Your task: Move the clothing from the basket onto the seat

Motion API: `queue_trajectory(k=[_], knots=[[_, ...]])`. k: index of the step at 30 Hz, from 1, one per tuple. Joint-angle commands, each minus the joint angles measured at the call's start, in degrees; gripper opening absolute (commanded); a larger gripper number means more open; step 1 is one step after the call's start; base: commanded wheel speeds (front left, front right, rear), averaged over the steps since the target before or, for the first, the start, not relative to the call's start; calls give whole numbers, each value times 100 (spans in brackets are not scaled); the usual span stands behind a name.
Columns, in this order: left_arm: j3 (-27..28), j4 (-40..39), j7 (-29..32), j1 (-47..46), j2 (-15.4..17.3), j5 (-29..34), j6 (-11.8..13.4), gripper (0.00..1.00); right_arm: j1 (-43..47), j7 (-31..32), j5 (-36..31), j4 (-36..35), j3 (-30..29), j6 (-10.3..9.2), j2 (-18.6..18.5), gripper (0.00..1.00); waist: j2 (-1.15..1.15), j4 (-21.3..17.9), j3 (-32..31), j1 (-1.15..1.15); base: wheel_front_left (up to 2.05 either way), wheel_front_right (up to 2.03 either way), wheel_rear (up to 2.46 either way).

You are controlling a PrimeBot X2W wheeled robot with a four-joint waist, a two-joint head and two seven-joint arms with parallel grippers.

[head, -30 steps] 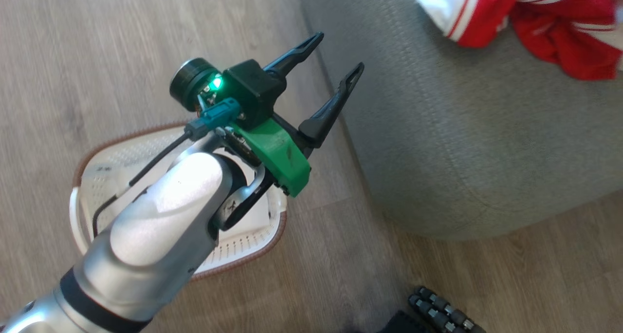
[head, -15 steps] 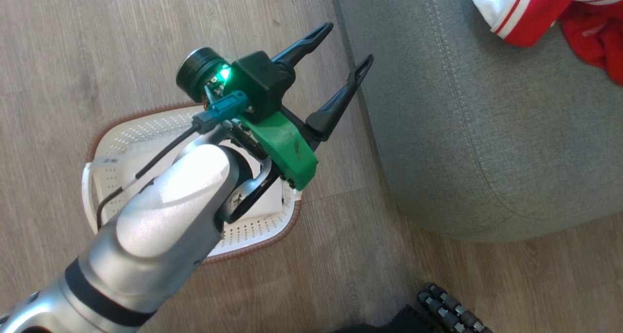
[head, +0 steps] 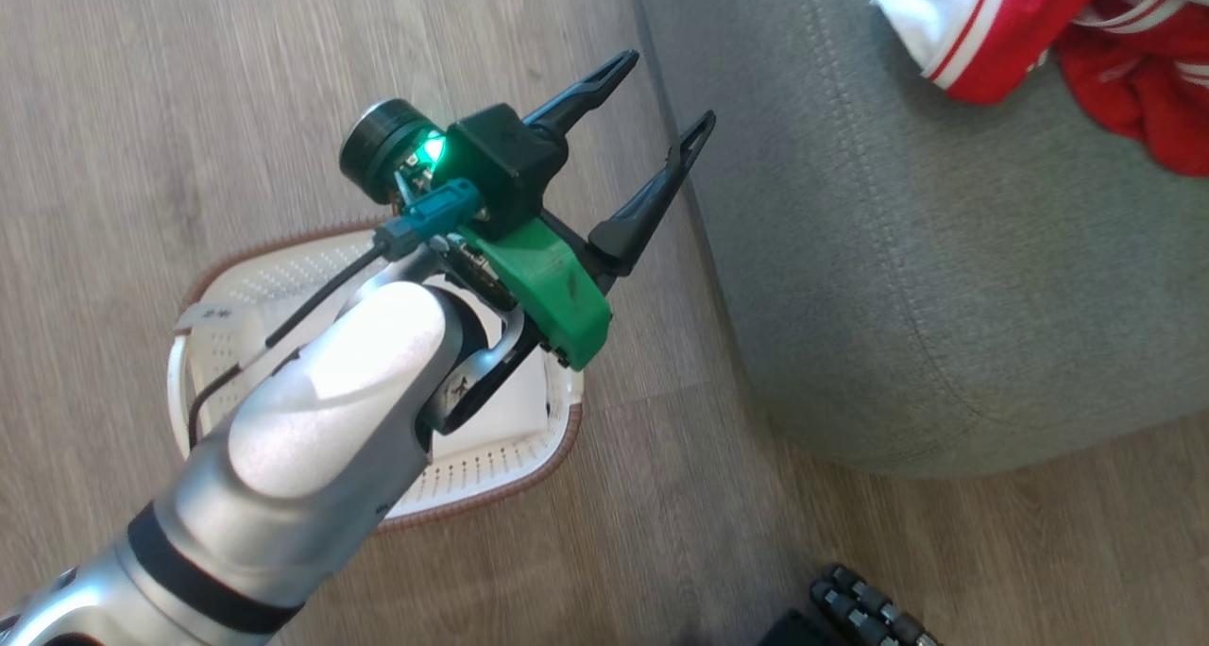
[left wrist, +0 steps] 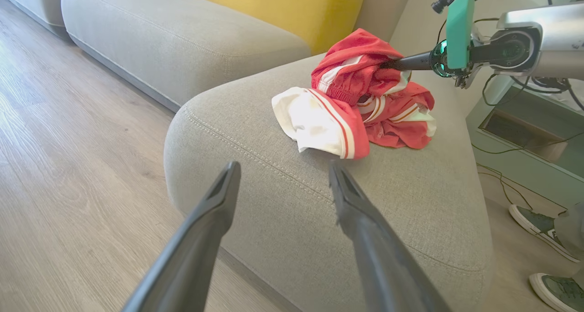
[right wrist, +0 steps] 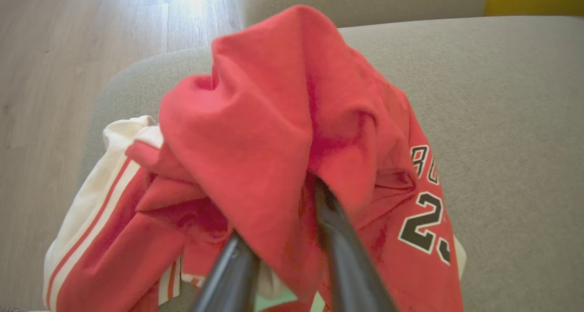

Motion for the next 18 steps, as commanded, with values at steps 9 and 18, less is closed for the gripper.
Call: queue_trajectory(k=[9, 18], knots=[[175, -39, -234, 124, 60, -143, 32, 100, 175, 229, 311, -223, 447, -2, -369, 100, 0, -178, -641, 0, 0, 0, 0], [279, -6, -421, 434, 144, -304, 150, 100, 441, -241, 540, -947, 831, -2, -728, 100, 0, -293, -1302, 0, 0, 0, 0]])
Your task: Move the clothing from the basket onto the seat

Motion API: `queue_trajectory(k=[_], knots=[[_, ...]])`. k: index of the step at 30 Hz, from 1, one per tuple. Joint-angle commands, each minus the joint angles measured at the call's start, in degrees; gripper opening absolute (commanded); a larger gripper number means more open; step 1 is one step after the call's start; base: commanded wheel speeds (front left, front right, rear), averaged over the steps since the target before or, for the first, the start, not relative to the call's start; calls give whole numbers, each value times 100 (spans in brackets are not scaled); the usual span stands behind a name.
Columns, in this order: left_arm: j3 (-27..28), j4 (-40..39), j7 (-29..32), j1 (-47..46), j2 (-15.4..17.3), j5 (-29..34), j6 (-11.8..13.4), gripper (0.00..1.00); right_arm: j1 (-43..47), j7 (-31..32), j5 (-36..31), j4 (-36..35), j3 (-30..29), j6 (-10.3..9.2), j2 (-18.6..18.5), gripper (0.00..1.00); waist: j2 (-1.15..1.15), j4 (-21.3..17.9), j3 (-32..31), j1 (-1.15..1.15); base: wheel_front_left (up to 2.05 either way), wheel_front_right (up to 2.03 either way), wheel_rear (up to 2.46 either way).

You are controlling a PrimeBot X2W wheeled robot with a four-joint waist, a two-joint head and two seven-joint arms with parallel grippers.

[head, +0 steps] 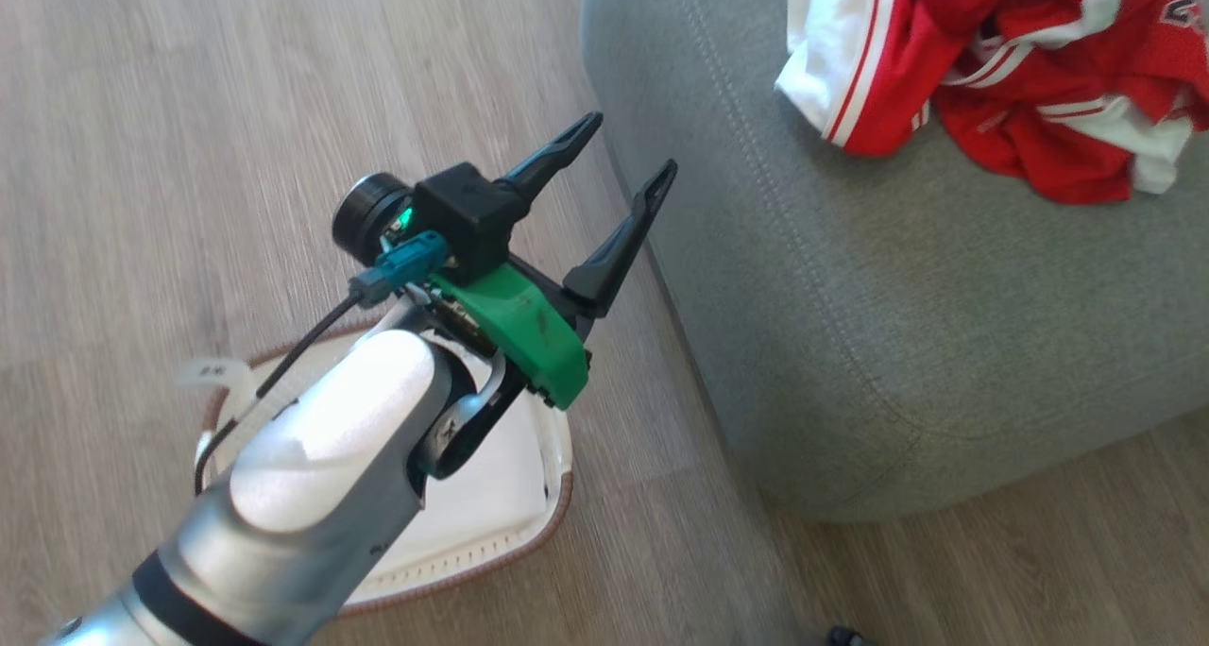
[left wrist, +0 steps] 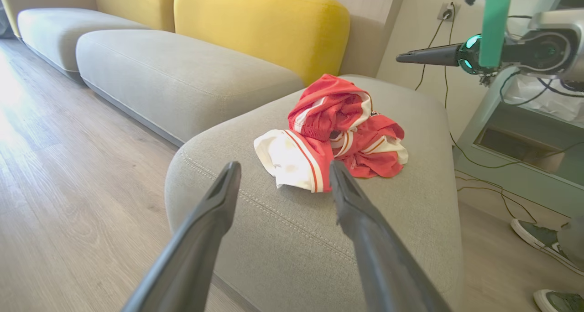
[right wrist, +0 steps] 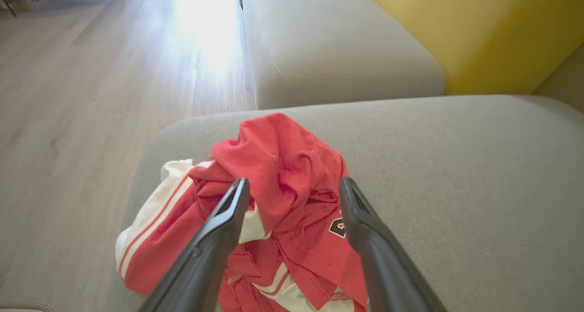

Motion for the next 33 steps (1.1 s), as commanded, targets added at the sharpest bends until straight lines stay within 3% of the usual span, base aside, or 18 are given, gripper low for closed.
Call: queue_trajectory(k=[1, 8, 15, 24, 28, 33], knots=[[272, -171, -91, -38, 101, -56, 52, 100, 194, -227, 96, -300, 41, -2, -261, 100, 0, -28, -268, 0, 0, 0, 0], [431, -148, -276, 297, 213, -207, 221, 100, 608, -958, -92, -911, 264, -2, -612, 100, 0, 58, -851, 0, 0, 0, 0], [645, -251, -385, 623, 454, -338, 419, 100, 936, -1524, -384, -1363, 58, -2, -813, 100, 0, 276, -1263, 0, 0, 0, 0], [914, -406, -523, 995, 651, -486, 714, 100, 1688, -1902, -642, -1800, -814, -2, -789, 100, 0, 642, -1534, 0, 0, 0, 0], [1049, -426, -593, 1216, 755, -571, 857, 100, 2295, -1980, -882, -2110, -1404, -2, -627, 100, 0, 836, -1647, 0, 0, 0, 0], [1252, -445, -728, 1601, 915, -703, 1049, 100, 3303, -1982, -1559, -2777, -2355, -2, -121, 100, 0, 1096, -1769, 0, 0, 0, 0]])
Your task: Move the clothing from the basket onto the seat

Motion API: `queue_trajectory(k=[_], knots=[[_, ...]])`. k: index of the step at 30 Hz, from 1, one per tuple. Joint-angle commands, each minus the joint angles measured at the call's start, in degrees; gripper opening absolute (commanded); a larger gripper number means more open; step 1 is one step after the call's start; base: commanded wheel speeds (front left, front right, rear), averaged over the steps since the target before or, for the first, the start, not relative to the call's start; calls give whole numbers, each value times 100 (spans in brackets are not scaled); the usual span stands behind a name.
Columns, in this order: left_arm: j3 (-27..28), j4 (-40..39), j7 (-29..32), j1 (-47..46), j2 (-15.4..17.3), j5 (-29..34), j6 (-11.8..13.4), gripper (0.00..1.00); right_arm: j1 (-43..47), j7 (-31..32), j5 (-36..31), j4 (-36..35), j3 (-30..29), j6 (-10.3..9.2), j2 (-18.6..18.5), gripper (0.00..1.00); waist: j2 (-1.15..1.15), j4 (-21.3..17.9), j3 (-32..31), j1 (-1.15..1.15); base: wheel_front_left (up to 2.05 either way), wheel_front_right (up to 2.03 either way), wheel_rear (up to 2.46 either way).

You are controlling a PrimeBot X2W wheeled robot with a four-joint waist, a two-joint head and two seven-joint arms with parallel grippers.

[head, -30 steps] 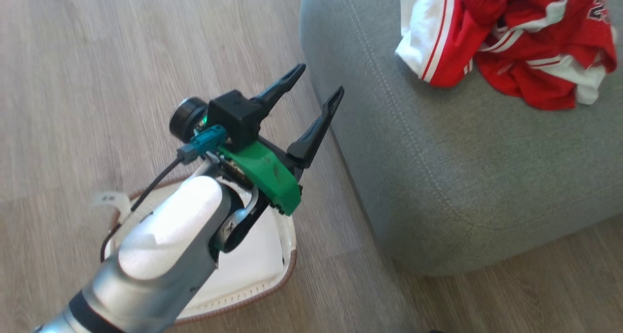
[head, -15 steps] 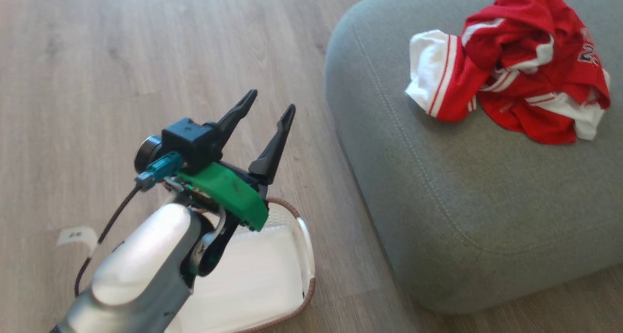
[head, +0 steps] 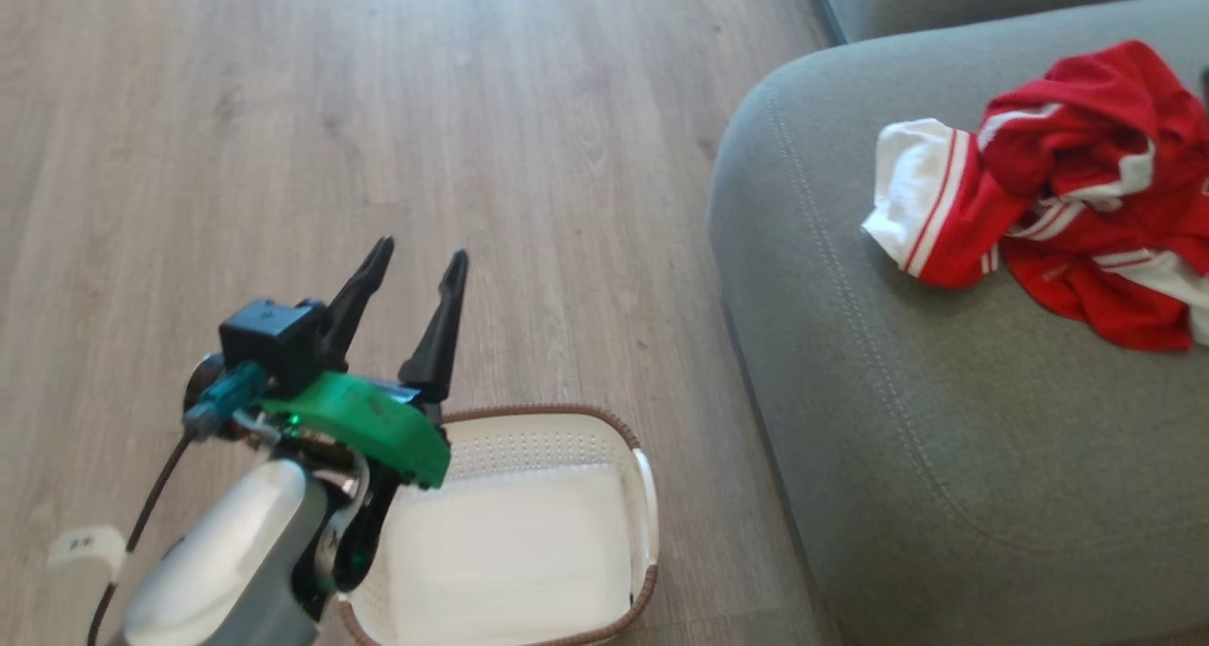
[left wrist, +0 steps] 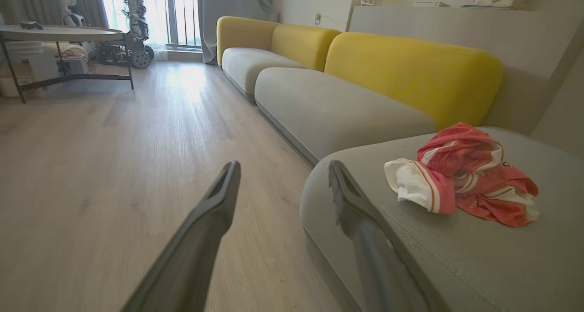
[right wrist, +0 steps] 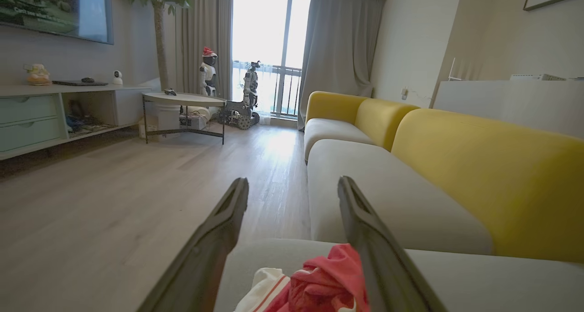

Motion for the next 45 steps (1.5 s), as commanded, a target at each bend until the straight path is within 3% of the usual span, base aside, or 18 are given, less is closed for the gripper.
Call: queue_trajectory(k=[1, 11, 21, 30, 45], knots=[[343, -198, -90, -159, 210, -37, 70, 100, 166, 1, -105, -275, -129, -1, -12, 100, 0, 95, -54, 0, 0, 0, 0], [748, -312, -377, 419, 310, -139, 373, 100, 1649, 315, -930, -1716, -1239, -1, 1422, 100, 0, 361, -122, 0, 0, 0, 0], [1262, -341, -504, 1086, 152, 159, 441, 100, 2496, 162, -1356, -2120, -1386, -1, 2387, 100, 0, 395, -99, 0, 0, 0, 0], [2078, -329, -507, 1710, -297, 761, 141, 100, 2831, -98, -1408, -1953, -1304, -1, 2772, 100, 0, 383, -125, 0, 0, 0, 0], [2762, -226, -508, 2127, -893, 1544, -568, 100, 2772, -129, -1441, -1916, -1042, -1, 2767, 100, 0, 366, -112, 0, 0, 0, 0]])
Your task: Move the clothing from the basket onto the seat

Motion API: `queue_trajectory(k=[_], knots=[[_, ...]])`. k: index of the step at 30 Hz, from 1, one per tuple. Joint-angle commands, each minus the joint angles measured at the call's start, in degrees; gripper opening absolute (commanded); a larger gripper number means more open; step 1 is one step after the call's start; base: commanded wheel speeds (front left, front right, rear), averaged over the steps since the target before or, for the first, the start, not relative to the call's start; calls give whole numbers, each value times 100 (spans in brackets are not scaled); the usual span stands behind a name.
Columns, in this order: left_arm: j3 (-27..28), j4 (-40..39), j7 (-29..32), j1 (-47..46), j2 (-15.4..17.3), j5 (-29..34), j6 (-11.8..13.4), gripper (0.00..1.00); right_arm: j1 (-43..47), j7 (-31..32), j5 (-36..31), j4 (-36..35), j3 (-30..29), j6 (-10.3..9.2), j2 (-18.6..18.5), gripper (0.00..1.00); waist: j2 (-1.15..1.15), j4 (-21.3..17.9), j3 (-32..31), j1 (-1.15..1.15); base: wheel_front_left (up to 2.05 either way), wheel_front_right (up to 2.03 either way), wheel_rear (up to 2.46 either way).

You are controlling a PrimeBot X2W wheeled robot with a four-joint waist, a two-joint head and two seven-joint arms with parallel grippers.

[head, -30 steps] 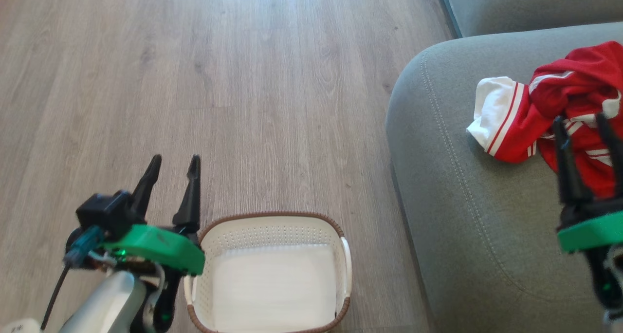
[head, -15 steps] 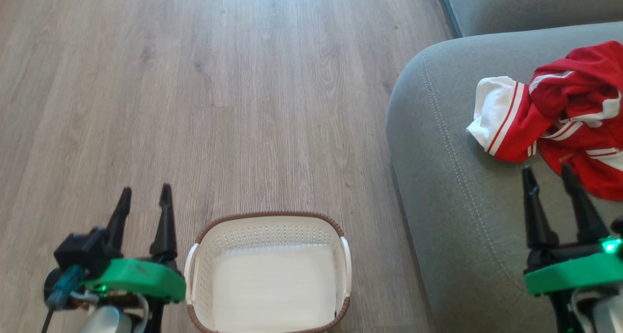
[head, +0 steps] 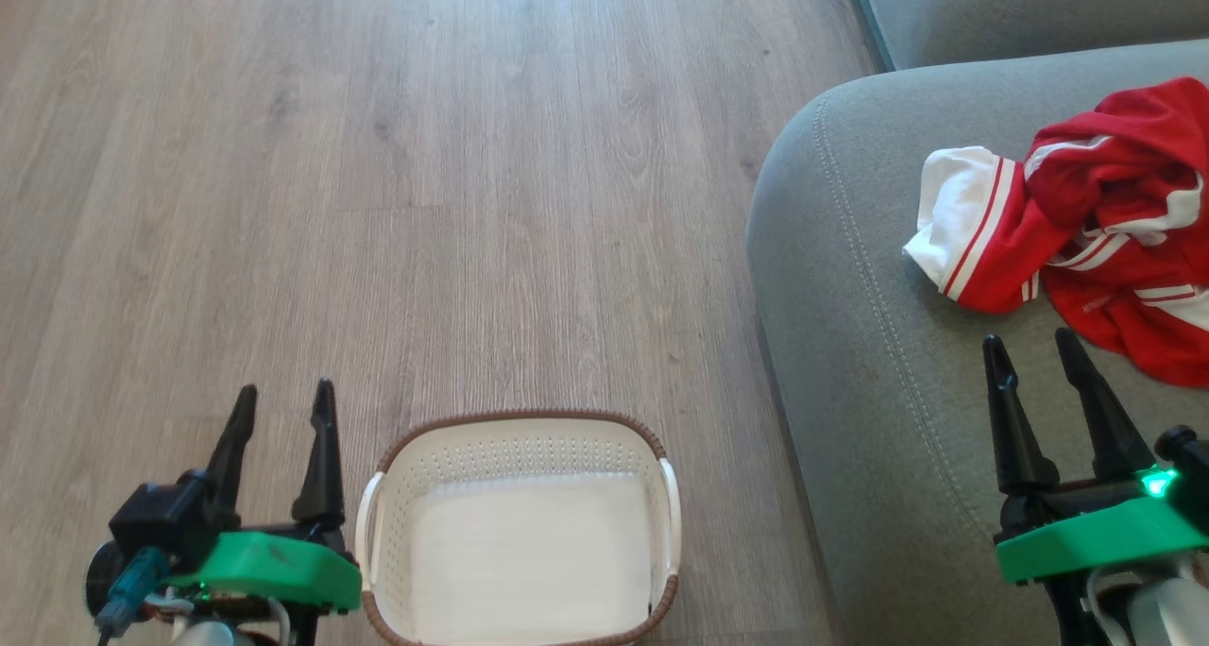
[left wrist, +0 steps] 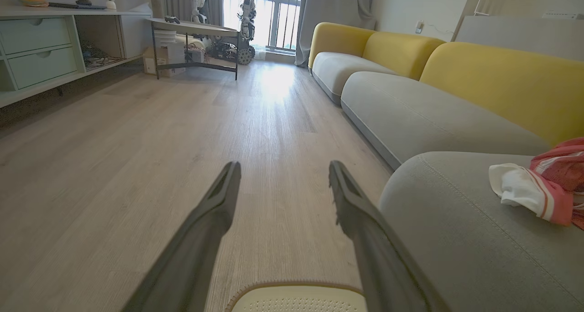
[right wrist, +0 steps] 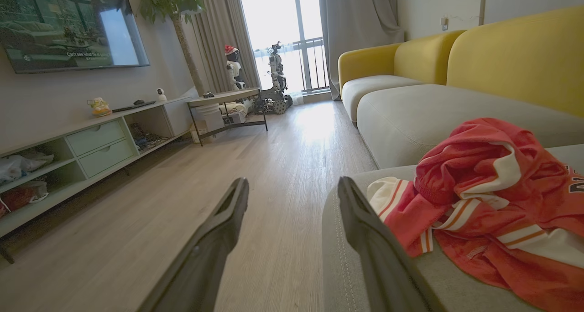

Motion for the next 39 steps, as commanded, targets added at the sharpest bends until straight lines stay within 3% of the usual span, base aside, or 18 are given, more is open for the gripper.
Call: queue_trajectory(k=[1, 27, 28, 39], knots=[[317, -124, -77, -180, 15, 89, -55, 100, -186, -52, 2, -165, 127, -1, -107, 100, 0, 3, 2, 0, 0, 0, 0], [788, 133, -77, -186, -495, 683, -575, 100, -266, -53, 39, -100, 211, -1, -97, 100, 0, -40, -8, 0, 0, 0, 0], [548, 302, -5, 31, -510, 639, -581, 0, -9, 0, 3, 63, 111, 0, -5, 0, 0, -40, -8, 0, 0, 0, 0], [539, 668, 116, 113, -563, 273, -619, 0, 44, 98, 354, 468, 163, 1, 90, 0, 0, -31, -10, 0, 0, 0, 0]])
